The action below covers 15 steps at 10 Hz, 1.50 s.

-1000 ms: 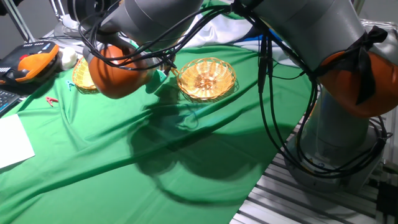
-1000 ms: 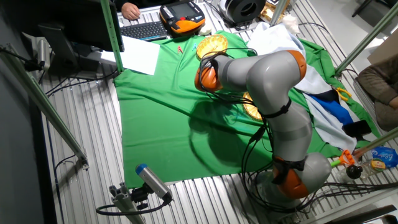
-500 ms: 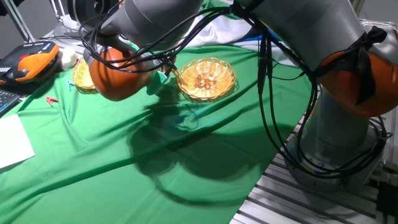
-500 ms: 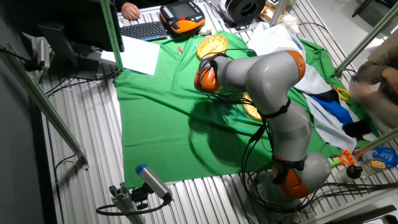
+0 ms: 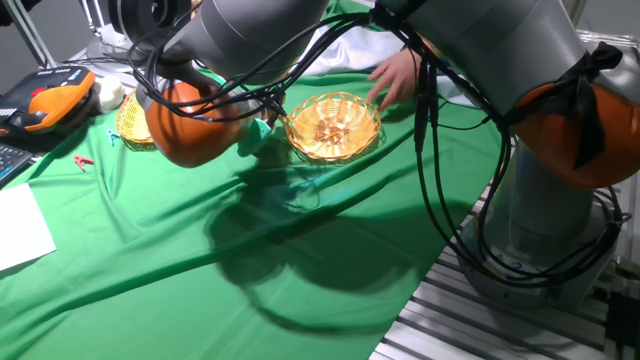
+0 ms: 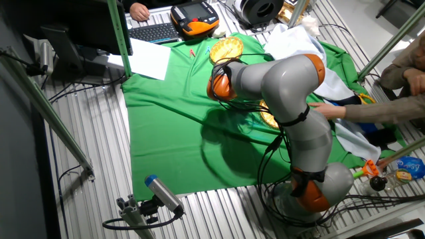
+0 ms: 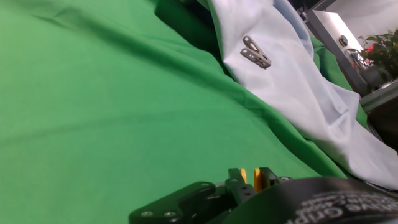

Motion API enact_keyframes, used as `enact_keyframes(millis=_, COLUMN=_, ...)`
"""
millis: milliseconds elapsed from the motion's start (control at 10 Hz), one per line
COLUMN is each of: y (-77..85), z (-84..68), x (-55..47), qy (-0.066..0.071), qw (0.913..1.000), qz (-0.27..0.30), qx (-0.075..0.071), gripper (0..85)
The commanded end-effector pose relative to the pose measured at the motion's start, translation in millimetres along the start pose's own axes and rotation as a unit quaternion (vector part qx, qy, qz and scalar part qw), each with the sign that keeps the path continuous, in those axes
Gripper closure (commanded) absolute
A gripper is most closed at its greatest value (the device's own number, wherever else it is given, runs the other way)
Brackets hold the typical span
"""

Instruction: Use a clamp

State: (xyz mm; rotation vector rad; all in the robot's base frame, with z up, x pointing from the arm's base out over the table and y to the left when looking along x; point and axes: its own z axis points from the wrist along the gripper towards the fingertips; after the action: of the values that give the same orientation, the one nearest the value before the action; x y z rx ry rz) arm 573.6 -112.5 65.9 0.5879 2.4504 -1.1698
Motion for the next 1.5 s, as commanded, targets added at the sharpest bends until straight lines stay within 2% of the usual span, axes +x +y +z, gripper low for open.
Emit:
enact_keyframes(millis=0, y=-0.1, z=0.1, x=0.0, qy=0.000, qw=1.0000, qz=0.001, qx=0.000, gripper=85.0)
enact_keyframes(millis=800, y=-0.9, z=0.0, x=-0.2, qy=0.001, qw=1.0000, qz=0.004, qx=-0.002, gripper=85.0)
enact_keyframes(millis=1000, y=-0.8, z=-0.1, x=-0.3, qy=0.004, qw=1.0000, qz=0.005, qx=-0.007, gripper=85.0)
enact_keyframes(millis=1200, y=-0.7, z=-0.2, x=-0.4, qy=0.014, qw=0.9997, qz=0.003, qx=-0.020, gripper=85.0)
enact_keyframes(millis=1300, y=-0.5, z=-0.1, x=-0.6, qy=0.015, qw=0.9996, qz=0.002, qx=-0.022, gripper=68.0)
enact_keyframes(millis=1400, y=-0.3, z=-0.1, x=-0.8, qy=0.017, qw=0.9996, qz=0.002, qx=-0.023, gripper=68.0)
